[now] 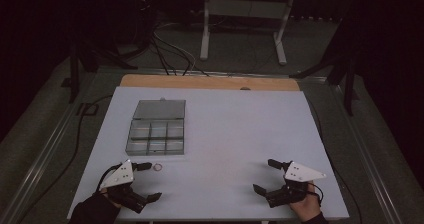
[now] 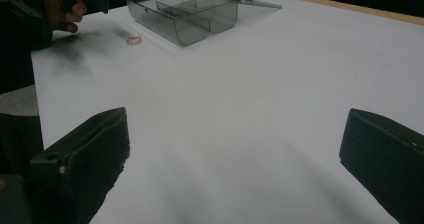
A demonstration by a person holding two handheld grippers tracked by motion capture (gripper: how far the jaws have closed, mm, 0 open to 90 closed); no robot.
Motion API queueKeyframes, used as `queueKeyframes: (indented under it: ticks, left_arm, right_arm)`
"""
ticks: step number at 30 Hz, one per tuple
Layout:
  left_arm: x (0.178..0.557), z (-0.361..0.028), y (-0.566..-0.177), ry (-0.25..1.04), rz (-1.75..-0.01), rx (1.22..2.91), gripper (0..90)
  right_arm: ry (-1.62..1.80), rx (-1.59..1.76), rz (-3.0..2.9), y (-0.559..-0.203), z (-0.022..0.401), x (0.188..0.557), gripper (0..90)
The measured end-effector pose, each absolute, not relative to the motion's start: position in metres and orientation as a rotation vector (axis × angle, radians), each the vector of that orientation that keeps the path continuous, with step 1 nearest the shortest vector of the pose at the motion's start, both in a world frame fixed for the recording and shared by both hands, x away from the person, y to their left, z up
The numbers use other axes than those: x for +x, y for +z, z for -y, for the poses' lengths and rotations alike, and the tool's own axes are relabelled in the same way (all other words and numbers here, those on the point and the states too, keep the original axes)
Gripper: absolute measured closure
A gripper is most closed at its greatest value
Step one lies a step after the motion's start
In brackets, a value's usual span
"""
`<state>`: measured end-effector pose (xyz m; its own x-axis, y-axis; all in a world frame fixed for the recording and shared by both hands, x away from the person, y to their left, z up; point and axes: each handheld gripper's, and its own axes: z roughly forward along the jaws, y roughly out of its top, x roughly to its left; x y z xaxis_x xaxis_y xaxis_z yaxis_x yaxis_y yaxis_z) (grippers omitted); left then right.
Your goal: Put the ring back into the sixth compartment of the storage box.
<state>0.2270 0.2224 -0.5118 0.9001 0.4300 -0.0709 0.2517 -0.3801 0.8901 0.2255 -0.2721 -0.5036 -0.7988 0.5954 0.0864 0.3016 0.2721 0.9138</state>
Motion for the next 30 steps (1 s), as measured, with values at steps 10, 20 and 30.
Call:
queueKeyframes:
  ticks: [10, 20, 30]
  left_arm:
    - [0.226, -0.218, -0.508, 0.194, -0.474, 1.999, 0.5]
    - [0.228, -0.221, -0.499, 0.225, -0.520, 1.925, 0.5]
    - [0.229, -0.215, -0.494, 0.278, -0.560, 1.922, 0.5]
  right_arm:
    - [1.558, 0.838, -2.268, -0.502, 0.272, 0.225, 0.0]
    - [1.572, 0.837, -2.255, -0.501, 0.271, 0.224, 0.0]
    - [1.563, 0.843, -2.259, -0.502, 0.272, 0.224, 0.0]
